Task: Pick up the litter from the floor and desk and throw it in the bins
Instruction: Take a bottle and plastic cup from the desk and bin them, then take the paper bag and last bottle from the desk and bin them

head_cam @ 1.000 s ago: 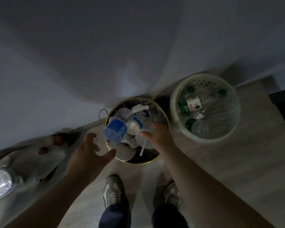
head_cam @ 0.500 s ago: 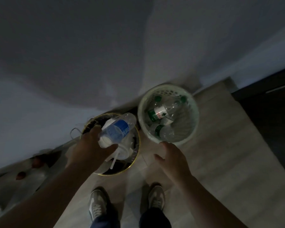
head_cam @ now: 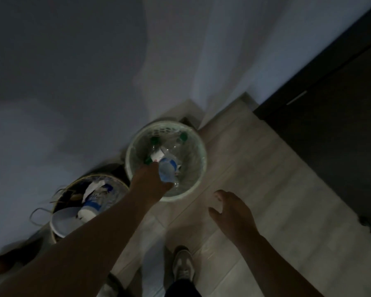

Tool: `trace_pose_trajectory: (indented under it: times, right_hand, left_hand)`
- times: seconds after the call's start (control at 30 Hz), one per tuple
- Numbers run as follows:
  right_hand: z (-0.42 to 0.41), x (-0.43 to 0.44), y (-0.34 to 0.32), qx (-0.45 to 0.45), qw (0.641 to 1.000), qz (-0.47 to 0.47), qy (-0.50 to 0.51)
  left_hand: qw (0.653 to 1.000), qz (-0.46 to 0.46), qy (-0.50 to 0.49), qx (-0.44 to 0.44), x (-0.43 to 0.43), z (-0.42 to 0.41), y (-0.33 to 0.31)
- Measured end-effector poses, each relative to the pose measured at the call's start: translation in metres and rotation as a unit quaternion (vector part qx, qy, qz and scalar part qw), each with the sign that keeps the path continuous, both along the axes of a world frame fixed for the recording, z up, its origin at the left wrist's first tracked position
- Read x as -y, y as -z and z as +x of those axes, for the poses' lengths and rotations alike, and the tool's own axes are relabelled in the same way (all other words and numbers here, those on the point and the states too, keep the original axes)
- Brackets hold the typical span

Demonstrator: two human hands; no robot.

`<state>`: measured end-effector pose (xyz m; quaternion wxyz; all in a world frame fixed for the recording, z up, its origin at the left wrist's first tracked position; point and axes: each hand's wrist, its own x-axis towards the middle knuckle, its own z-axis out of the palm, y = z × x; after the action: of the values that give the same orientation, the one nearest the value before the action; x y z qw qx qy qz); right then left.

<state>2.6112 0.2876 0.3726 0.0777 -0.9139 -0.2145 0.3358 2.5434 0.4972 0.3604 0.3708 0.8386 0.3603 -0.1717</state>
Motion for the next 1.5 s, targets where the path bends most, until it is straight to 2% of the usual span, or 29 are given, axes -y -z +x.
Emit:
trace_pose_trajectory:
  times: [0.1,0.3,0.5,0.7,0.83,1.07,1.33,1.5]
  right_hand:
    - [0.007,0.015,0.0,-0.005,1.0,0.004,0.024]
    - [0.01,0.026,-0.01,-0.022,0.999,0.009,0.049]
    - [0.01,0.026,-0.027,-0.023,0.998,0.011,0.051]
    - [0.009,0.023,-0.067,-0.018,0.999,0.004,0.033]
    - [0.01,0.022,-0.112,-0.012,1.0,0.012,0.026]
    - [0.01,0.022,-0.209,0.033,0.999,0.014,-0.023]
    - [0.017,0.004,-0.346,0.098,0.98,0.013,-0.171]
    - [0.02,-0.035,-0.464,0.154,0.954,0.091,-0.242]
  left_hand:
    - [0.999,-0.034,0.034,0.022,0.015,0.017,0.006]
    - [0.992,0.042,0.115,-0.013,0.023,0.016,-0.001]
    - [0.986,0.061,0.143,-0.065,0.022,0.005,-0.023]
    - [0.974,0.097,0.195,-0.057,0.016,-0.008,-0.071]
    - [0.971,0.102,0.209,-0.049,0.013,-0.016,-0.123]
    - [0.95,0.181,0.251,-0.046,0.014,-0.031,-0.233]
    - [0.954,0.214,0.207,-0.032,0.015,-0.062,-0.381]
    - [0.956,0.253,0.15,0.019,-0.008,-0.097,-0.485]
